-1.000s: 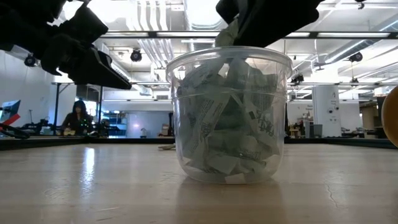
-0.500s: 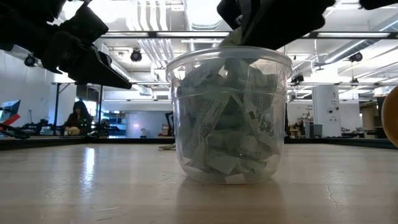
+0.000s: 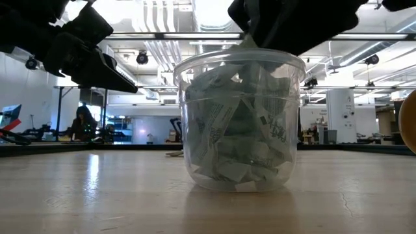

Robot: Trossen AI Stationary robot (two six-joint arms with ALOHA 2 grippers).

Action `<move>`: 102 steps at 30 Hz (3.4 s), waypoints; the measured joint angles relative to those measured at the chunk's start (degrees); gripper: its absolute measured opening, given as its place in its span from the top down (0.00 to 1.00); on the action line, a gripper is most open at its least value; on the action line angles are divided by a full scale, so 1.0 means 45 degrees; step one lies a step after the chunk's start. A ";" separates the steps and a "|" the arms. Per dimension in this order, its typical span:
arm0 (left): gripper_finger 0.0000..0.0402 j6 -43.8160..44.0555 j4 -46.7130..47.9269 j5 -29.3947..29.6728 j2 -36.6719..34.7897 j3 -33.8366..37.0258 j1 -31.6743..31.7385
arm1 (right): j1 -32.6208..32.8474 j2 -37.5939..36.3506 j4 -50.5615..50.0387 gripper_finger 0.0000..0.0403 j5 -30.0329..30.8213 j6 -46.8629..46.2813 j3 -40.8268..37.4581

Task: Pick and place Stevia / Truvia into bins
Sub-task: Put the stevia packet into the transparent bin

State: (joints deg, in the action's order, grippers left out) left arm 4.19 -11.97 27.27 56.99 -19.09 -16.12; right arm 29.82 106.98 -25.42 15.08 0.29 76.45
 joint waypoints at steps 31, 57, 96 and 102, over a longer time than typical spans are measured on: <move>0.63 0.0331 -0.2562 -0.2143 0.5258 -0.1234 0.3334 | -0.0863 -0.1982 -0.4655 0.76 0.5265 -0.3405 -0.0705; 0.65 -0.0296 -0.2678 -0.4065 0.9439 -0.3371 0.6251 | -0.1023 -0.8447 0.0765 0.81 0.5234 -0.2725 -0.7459; 0.97 -0.1404 -0.3854 -0.8436 0.7523 -0.4685 0.1811 | -0.1023 -0.8417 0.1138 0.84 0.5306 -0.2587 -0.7495; 0.97 -0.2114 -0.3926 -0.8658 0.7686 -0.5469 0.1077 | -0.1023 -0.8417 0.1163 0.84 0.5310 -0.2587 -0.7503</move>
State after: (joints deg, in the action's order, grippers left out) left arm -5.33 -29.64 -11.69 91.58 -43.70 -11.27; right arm 25.21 69.10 -20.18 38.98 -11.35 42.68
